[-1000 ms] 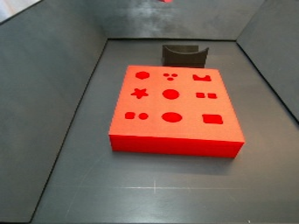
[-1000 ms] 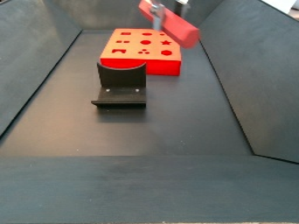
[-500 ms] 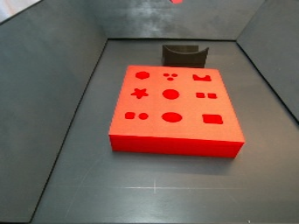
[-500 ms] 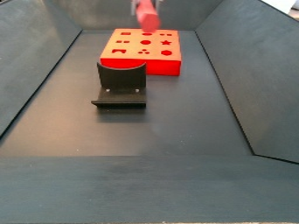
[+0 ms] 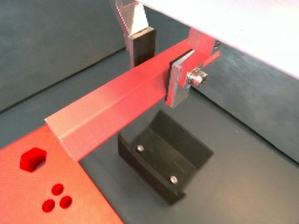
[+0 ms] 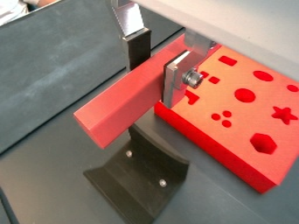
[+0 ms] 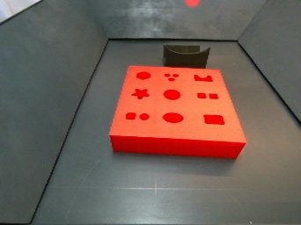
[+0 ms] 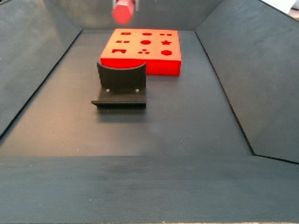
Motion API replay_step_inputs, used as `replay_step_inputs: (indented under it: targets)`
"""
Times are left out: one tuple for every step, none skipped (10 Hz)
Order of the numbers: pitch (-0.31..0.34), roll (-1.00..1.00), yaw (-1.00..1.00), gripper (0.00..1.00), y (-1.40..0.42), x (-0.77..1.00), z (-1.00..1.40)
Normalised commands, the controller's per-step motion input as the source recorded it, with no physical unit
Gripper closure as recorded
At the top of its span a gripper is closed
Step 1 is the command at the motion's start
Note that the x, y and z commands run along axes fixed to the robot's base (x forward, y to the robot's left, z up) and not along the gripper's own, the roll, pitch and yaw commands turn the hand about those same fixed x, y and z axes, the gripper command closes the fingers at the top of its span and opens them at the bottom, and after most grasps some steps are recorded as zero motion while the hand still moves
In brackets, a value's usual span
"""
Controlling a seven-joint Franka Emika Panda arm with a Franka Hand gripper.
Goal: Pick up the hexagon object. Move up. Place the hexagon object on the fixture. Regrasp the hexagon object. Move to above the board. Insert the hexagon object.
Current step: Place the hexagon object on the fixture.
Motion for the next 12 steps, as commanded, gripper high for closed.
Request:
replay_step_inputs:
  targets:
    - [0.093, -1.0, 0.03, 1.0, 0.31, 0.3, -0.43]
    - [0.095, -1.0, 0.04, 1.0, 0.34, 0.22, -0.42]
    - [0.083, -1.0, 0.01, 1.0, 0.23, 0.16, -0.24]
    - [0.087, -1.0, 0.01, 1.0, 0.13, 0.07, -0.12]
    - [0.103, -1.0, 0.0, 1.0, 0.08, -0.03, -0.04]
    - [0.105, -1.0, -0.01, 1.0, 0.07, -0.02, -0.02]
    - [0.116, -1.0, -0.03, 1.0, 0.05, 0.03, -0.01]
    - [0.132, -1.0, -0.04, 1.0, 0.05, 0.05, -0.01]
    - [0.15, -1.0, -0.06, 1.0, 0.05, 0.08, -0.02]
    - [0.157, -1.0, -0.08, 1.0, 0.05, 0.08, -0.02]
    - [0.165, -1.0, -0.11, 1.0, 0.05, 0.08, -0.02]
    - [0.152, -0.91, -0.13, 1.0, 0.05, 0.08, -0.02]
